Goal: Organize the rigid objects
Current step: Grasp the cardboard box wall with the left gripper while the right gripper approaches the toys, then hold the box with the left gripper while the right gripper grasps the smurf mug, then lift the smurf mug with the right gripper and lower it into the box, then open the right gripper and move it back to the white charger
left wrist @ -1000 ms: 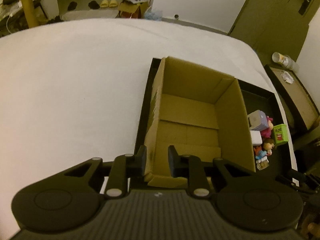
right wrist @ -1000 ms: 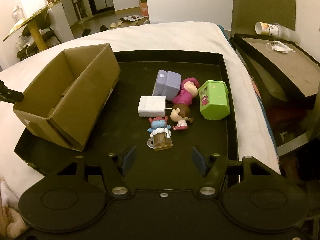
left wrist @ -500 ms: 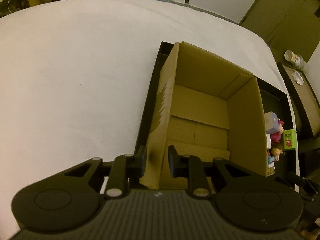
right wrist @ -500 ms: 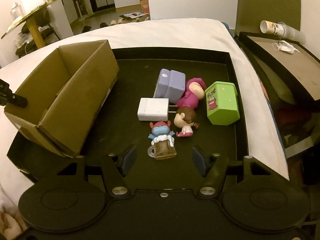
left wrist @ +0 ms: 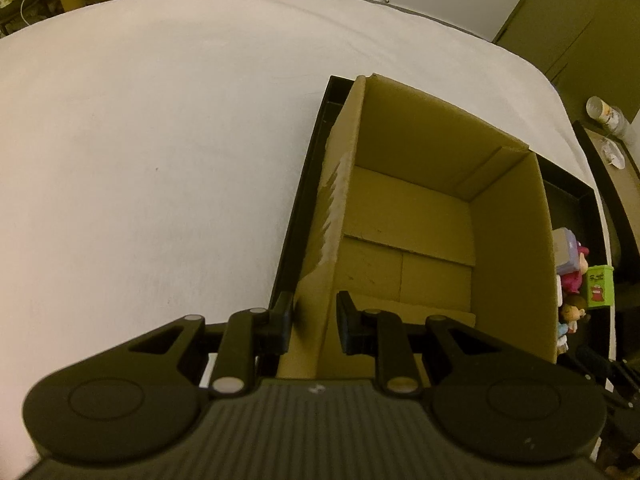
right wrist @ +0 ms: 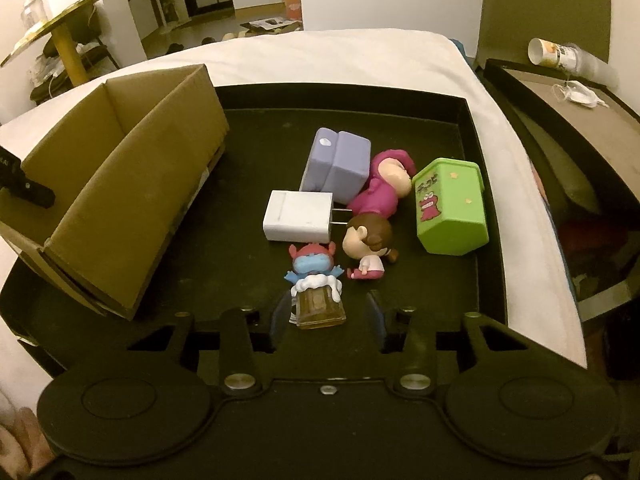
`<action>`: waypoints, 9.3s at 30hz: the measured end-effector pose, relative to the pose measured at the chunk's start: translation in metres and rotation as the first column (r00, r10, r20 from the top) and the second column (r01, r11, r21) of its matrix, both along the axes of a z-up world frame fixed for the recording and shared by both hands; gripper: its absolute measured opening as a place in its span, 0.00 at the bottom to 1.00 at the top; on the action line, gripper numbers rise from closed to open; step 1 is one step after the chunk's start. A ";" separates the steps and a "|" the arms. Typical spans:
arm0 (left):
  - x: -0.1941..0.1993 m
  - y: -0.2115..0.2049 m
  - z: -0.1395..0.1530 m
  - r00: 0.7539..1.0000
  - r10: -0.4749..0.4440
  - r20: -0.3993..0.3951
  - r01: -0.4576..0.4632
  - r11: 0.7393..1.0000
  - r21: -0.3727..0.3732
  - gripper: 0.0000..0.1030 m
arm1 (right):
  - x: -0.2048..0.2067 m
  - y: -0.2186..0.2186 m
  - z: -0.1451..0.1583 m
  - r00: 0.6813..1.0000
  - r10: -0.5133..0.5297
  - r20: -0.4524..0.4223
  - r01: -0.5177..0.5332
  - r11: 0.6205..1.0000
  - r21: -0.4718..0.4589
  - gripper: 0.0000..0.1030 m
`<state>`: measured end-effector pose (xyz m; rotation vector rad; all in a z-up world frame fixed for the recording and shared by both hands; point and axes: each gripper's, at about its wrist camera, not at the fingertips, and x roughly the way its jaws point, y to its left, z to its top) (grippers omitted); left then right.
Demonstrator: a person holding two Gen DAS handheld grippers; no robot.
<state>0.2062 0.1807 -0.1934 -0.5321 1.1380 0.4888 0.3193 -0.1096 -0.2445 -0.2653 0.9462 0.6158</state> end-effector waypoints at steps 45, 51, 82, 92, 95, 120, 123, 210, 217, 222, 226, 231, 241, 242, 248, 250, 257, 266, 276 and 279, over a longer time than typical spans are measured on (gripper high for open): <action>-0.015 -0.002 -0.020 0.998 -0.070 0.010 0.070 0.998 -0.001 0.15 | 0.002 0.010 -0.012 0.996 -0.063 -0.066 0.062 0.998 -0.016 0.53; -0.014 -0.008 -0.024 0.997 -0.074 -0.010 0.074 0.997 0.006 0.15 | 0.006 0.019 -0.014 0.992 -0.116 -0.058 0.115 0.993 -0.023 0.63; -0.010 -0.008 -0.015 0.994 -0.112 -0.012 0.112 0.993 0.020 0.15 | 0.022 0.026 -0.018 0.995 0.085 -0.044 -0.088 0.994 -0.057 0.56; -0.011 -0.009 -0.019 0.992 -0.126 -0.003 0.126 0.992 0.021 0.14 | 0.022 0.021 -0.018 0.985 0.170 -0.024 -0.171 0.982 -0.081 0.48; -0.013 -0.008 -0.019 0.992 -0.127 -0.001 0.127 0.992 0.019 0.14 | 0.020 0.022 -0.019 0.981 0.192 -0.017 -0.192 0.978 -0.082 0.48; -0.016 -0.006 -0.019 0.991 -0.130 0.014 0.130 0.991 0.020 0.14 | 0.010 0.018 0.014 0.982 0.185 0.028 -0.184 0.983 -0.025 0.37; -0.016 -0.006 -0.019 0.991 -0.129 0.016 0.129 0.991 0.019 0.14 | 0.006 0.018 0.024 0.980 0.190 0.051 -0.189 0.982 -0.018 0.37; -0.033 -0.007 -0.016 0.989 -0.131 0.068 0.128 0.991 0.036 0.15 | -0.022 0.150 0.075 0.889 0.439 0.132 -0.447 0.894 0.034 0.45; -0.033 -0.008 -0.016 0.989 -0.130 0.065 0.128 0.991 0.040 0.15 | -0.017 0.128 0.086 0.906 0.401 0.137 -0.409 0.911 0.041 0.46; -0.032 -0.009 -0.015 0.989 -0.134 0.062 0.132 0.990 0.041 0.15 | -0.016 0.118 0.090 0.916 0.376 0.142 -0.384 0.923 0.035 0.51; -0.031 -0.010 -0.015 0.989 -0.134 0.062 0.131 0.990 0.047 0.15 | -0.012 0.108 0.098 0.930 0.341 0.136 -0.350 0.935 0.055 0.52; -0.033 -0.009 -0.016 0.987 -0.146 0.062 0.144 0.989 0.043 0.15 | -0.010 0.095 0.100 0.938 0.313 0.151 -0.323 0.945 0.047 0.59; -0.033 -0.010 -0.011 0.985 -0.164 0.060 0.161 0.985 0.062 0.15 | -0.004 0.067 0.081 0.963 0.239 0.126 -0.247 0.968 0.051 0.59; -0.034 -0.011 -0.011 0.984 -0.165 0.061 0.161 0.985 0.060 0.15 | -0.004 0.065 0.078 0.965 0.232 0.121 -0.239 0.970 0.050 0.59; -0.031 -0.010 -0.011 0.982 -0.176 0.064 0.172 0.983 0.064 0.15 | 0.000 0.050 0.065 0.974 0.201 0.100 -0.206 0.978 0.043 0.59; -0.031 -0.009 -0.012 0.983 -0.174 0.065 0.170 0.984 0.061 0.15 | 0.001 0.048 0.062 0.977 0.190 0.092 -0.195 0.980 0.045 0.59; -0.031 -0.008 -0.012 0.983 -0.170 0.061 0.167 0.984 0.062 0.15 | 0.002 0.032 0.048 0.982 0.170 0.085 -0.175 0.983 0.051 0.59; -0.031 -0.009 -0.015 0.984 -0.168 0.062 0.165 0.984 0.061 0.15 | 0.008 0.024 0.027 0.989 0.146 0.038 -0.148 0.987 0.063 0.59; -0.030 -0.008 -0.014 0.985 -0.163 0.062 0.159 0.985 0.061 0.15 | 0.026 0.029 0.010 0.995 0.095 0.015 -0.096 0.991 0.089 0.58; -0.031 -0.008 -0.014 0.985 -0.158 0.064 0.155 0.986 0.060 0.15 | 0.033 0.032 0.004 0.998 0.065 0.003 -0.065 0.993 0.097 0.57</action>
